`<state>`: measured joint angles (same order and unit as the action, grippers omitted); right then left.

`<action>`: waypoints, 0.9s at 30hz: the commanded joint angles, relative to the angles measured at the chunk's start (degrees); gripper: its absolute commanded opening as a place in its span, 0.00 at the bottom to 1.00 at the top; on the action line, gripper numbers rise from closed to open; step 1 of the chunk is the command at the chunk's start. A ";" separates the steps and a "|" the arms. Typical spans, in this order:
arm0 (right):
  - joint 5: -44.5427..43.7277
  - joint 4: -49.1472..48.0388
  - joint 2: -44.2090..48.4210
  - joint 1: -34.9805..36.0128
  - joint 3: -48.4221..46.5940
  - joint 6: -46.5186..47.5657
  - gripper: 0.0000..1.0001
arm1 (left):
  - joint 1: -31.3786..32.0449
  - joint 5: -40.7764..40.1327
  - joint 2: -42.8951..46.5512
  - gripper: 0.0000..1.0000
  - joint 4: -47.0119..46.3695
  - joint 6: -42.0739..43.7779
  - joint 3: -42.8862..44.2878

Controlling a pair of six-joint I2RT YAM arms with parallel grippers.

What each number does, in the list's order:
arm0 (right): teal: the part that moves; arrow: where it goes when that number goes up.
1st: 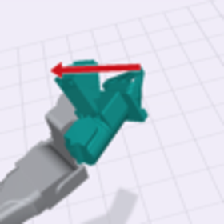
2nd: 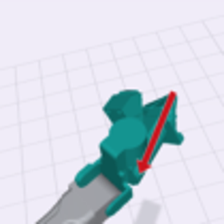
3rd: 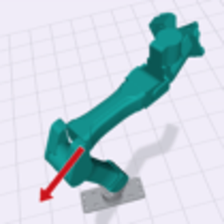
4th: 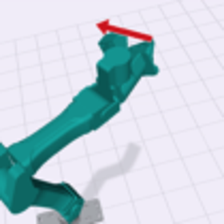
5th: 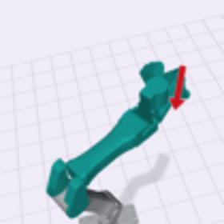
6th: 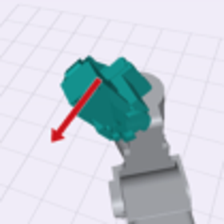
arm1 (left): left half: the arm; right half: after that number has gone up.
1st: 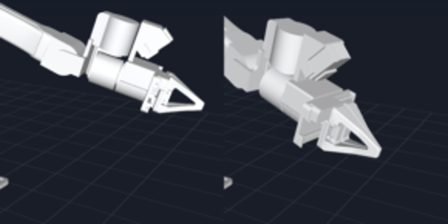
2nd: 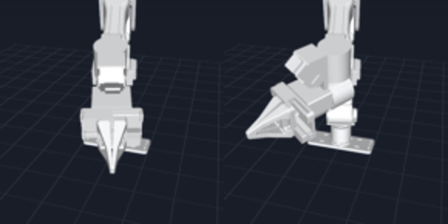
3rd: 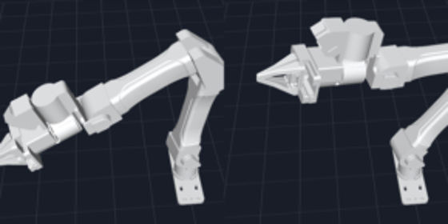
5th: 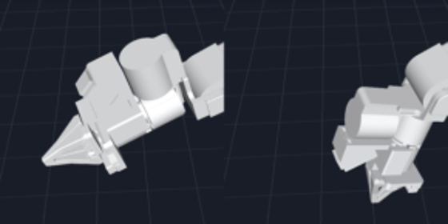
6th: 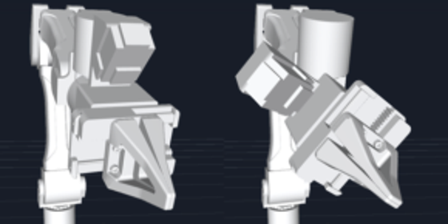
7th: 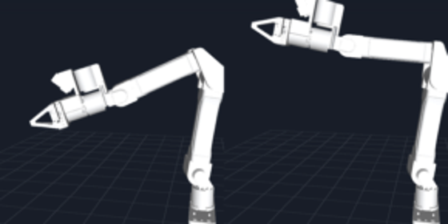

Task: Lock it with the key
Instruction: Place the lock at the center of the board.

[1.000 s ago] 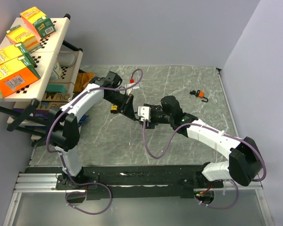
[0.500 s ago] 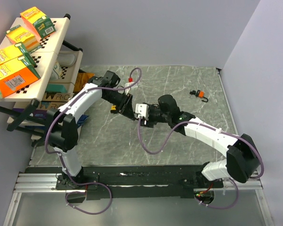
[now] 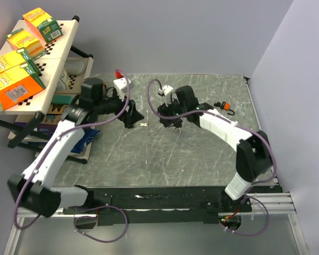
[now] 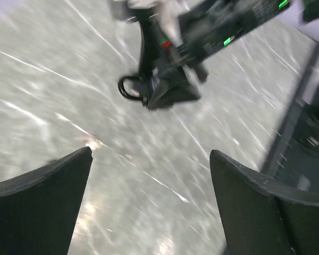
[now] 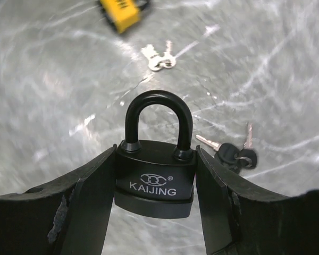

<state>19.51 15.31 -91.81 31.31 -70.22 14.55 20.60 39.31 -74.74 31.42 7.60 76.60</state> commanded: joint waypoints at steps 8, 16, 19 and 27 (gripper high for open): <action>-10.19 3.94 -15.76 0.07 -14.77 -27.81 0.00 | 0.14 -22.96 14.18 0.96 -26.49 -7.24 -14.01; -16.42 6.48 -24.46 0.42 -21.71 -34.57 0.00 | 0.14 -25.60 14.36 0.96 -26.94 -9.53 -15.60; -18.09 7.19 -25.78 0.86 -23.12 -36.60 0.00 | 0.14 -27.35 14.18 0.96 -27.90 -10.67 -15.95; -19.42 8.42 -28.25 2.00 -23.83 -40.82 0.00 | 0.14 -29.29 12.96 0.96 -29.57 -11.20 -16.74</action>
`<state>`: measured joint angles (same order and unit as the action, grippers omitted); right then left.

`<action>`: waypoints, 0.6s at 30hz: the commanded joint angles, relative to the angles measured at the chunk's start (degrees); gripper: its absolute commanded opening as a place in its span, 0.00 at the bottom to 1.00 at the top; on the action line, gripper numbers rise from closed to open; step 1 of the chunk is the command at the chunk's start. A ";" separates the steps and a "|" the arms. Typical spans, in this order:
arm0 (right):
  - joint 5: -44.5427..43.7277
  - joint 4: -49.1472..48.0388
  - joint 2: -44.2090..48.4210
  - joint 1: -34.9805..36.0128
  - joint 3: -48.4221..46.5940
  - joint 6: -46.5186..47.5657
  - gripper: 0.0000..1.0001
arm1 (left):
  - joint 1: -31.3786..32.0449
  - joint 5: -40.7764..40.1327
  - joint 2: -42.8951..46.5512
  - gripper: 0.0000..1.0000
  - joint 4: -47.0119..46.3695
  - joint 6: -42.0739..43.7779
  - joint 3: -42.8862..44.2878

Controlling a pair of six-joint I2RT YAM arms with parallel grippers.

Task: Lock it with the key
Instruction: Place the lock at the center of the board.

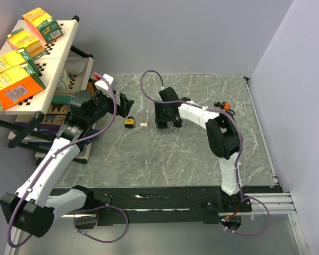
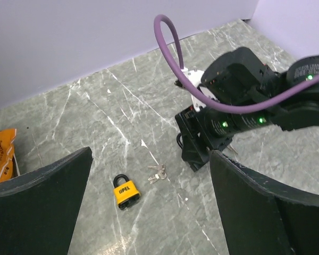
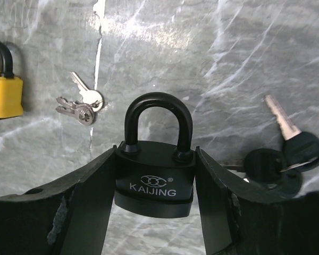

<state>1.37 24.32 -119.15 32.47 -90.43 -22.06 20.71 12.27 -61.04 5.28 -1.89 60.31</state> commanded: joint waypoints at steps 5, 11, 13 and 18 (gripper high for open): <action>-4.61 -0.15 -2.40 0.84 -3.61 -4.74 0.00 | 0.03 -2.43 -1.37 0.96 -3.96 -2.15 -0.46; -6.90 0.12 -3.63 0.84 -3.70 -4.13 0.02 | 0.03 -2.17 -1.28 0.96 -4.40 -2.24 -1.42; -7.51 0.29 -3.98 0.76 -3.78 -3.69 0.02 | 0.03 -2.17 -1.28 0.96 -4.40 -2.33 -1.51; -9.45 0.65 -4.07 0.40 -3.79 -2.81 0.02 | 0.03 -2.17 -1.10 0.96 -4.84 -1.80 -2.04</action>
<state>-4.47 25.17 -122.93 33.23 -91.64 -24.82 20.71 10.63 -62.63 3.55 -2.79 58.48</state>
